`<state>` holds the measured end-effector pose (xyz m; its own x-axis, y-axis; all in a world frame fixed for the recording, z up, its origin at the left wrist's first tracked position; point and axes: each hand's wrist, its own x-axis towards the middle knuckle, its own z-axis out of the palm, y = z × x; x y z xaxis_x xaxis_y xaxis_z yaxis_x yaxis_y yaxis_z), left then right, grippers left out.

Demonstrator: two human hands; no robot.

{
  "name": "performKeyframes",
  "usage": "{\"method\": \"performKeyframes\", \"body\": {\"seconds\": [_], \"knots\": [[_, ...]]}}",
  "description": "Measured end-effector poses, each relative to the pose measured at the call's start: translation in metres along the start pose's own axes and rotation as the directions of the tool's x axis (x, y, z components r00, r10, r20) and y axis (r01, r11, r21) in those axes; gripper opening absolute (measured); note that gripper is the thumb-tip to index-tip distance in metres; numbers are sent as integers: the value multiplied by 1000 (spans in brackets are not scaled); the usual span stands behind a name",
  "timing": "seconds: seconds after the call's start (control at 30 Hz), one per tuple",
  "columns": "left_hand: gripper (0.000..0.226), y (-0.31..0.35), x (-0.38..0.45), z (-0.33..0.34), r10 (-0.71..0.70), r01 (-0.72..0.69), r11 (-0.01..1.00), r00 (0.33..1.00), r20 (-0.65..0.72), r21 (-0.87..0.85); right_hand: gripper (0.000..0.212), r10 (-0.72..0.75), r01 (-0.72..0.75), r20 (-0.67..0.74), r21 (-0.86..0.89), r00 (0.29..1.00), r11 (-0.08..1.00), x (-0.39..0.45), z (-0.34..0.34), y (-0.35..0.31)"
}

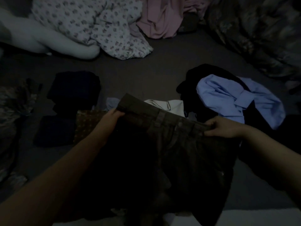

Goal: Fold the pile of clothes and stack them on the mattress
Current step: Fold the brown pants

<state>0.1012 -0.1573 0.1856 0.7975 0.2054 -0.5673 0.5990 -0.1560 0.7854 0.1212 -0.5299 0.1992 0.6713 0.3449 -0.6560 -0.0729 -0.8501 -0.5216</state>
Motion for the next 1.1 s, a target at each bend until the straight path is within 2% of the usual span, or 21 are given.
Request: {"method": "performKeyframes", "body": {"seconds": [0.03,0.1,0.13,0.2,0.27,0.33,0.4,0.47,0.57,0.6,0.63,0.67,0.7,0.73,0.77,0.8,0.83,0.87,0.97,1.03,1.1], "knots": [[20,-13,4,4,26,-25,999,999,24,-26,27,33,-37,-42,-95,999,995,16,-1,5],[25,-36,21,16,57,-58,998,998,36,30,30,69,-125,-227,-243,971,962,49,9,25],[31,-49,31,23,56,-58,997,998,36,55,34,90,-175,-334,-237,938,956,62,18,36],[37,-74,45,37,37,-39,989,999,15,141,40,195,-247,-455,-56,869,967,77,46,58],[37,-109,48,50,-4,-7,955,999,36,298,40,280,-277,-435,71,856,958,80,83,81],[42,-151,39,60,-63,12,923,991,119,385,36,365,-327,-341,164,867,931,74,122,114],[51,-191,28,69,-143,61,896,977,156,439,38,509,-427,-184,354,841,832,60,157,148],[58,-219,19,74,-223,116,859,961,162,498,49,605,-503,-66,488,793,713,51,184,177],[72,-241,10,81,-257,95,819,943,214,566,50,649,-503,-60,580,758,641,49,203,190],[80,-245,7,85,-276,66,764,932,233,642,51,668,-501,-79,599,740,625,51,206,192],[86,-248,5,89,-301,39,647,931,208,762,55,692,-501,-91,622,716,601,53,207,196],[89,-249,0,97,-286,15,485,948,142,874,60,700,-490,-95,648,708,583,54,206,195],[90,-249,-7,107,-211,-20,348,972,99,937,62,699,-482,-84,665,710,570,55,206,200],[90,-247,-14,120,-60,-123,293,987,147,948,61,686,-471,-68,677,725,565,56,203,202],[89,-253,-19,137,68,-287,281,958,279,916,57,679,-471,-55,680,732,562,57,202,203],[86,-260,-24,154,182,-472,253,880,438,844,54,676,-472,-40,686,736,554,57,199,205],[80,-266,-28,169,208,-577,232,816,540,783,51,672,-468,-26,699,740,541,56,196,204],[74,-271,-30,180,162,-596,244,803,574,765,48,665,-465,5,719,747,517,54,190,200],[68,-286,-22,196,-44,-456,278,873,485,845,44,569,-375,77,822,819,429,46,170,174],[72,-289,-15,197,-45,-458,289,871,490,841,38,445,-245,35,871,895,425,39,153,140],[84,-286,-11,188,-32,-502,322,841,539,802,45,341,-139,-28,878,940,457,38,142,100]]}}
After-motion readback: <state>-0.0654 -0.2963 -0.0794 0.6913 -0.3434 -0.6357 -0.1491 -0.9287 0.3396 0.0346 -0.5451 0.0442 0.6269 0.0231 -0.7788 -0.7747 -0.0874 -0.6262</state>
